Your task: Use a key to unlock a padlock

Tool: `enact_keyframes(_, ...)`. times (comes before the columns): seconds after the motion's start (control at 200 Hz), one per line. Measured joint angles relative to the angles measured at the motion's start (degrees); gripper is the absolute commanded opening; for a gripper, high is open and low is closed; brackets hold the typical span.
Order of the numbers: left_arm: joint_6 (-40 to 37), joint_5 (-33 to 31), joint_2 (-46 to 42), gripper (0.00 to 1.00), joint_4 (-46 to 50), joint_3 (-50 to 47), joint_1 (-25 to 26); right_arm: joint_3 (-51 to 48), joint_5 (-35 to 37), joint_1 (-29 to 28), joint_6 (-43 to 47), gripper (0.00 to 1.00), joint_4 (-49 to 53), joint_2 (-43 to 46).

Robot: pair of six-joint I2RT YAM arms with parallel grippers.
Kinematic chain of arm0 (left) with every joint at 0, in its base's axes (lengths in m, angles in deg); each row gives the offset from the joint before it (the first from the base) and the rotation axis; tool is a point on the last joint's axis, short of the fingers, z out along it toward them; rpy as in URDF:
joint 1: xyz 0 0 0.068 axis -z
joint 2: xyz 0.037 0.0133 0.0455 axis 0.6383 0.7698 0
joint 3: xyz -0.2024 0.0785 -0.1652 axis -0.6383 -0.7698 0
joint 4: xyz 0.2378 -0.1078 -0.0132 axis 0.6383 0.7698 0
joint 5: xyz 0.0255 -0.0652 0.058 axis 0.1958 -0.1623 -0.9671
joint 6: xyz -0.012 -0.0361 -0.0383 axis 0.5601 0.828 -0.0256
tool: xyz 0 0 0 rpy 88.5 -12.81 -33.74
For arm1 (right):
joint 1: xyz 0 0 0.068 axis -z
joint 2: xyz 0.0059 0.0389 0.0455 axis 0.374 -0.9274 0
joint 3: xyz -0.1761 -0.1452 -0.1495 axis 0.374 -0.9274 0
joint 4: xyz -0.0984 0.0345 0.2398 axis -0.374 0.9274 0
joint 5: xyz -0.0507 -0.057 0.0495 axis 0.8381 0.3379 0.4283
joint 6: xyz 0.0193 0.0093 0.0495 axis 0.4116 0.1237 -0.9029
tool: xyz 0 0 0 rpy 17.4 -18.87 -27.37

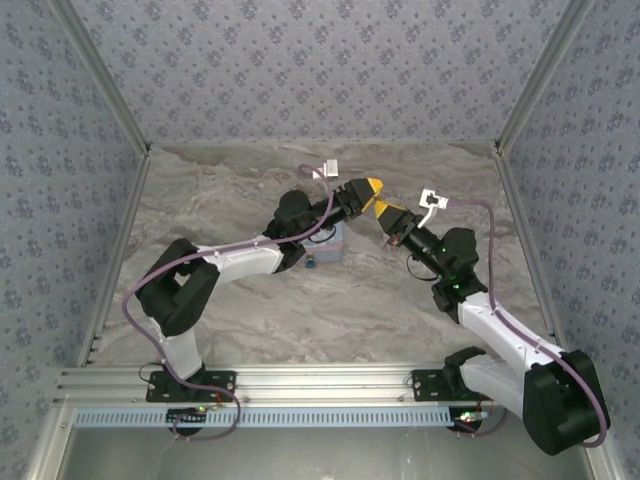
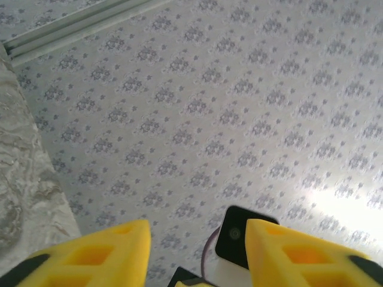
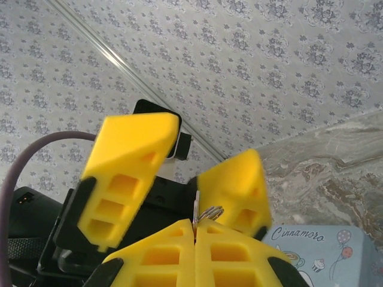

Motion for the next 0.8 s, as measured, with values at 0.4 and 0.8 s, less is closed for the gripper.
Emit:
enact_keyframes(0.4, 0.22, 0.28, 0.00, 0.00, -0.26, 0.09, -0.02, 0.00, 1.07, 0.00, -1.09, 0.01, -0.74, -0.02)
enact_keyframes(0.8, -11.30, 3.43, -4.44, 0.00, 10.82, 0.39, -1.79, -0.31, -5.49, 5.64, -0.52, 0.49, 4.48, 2.97)
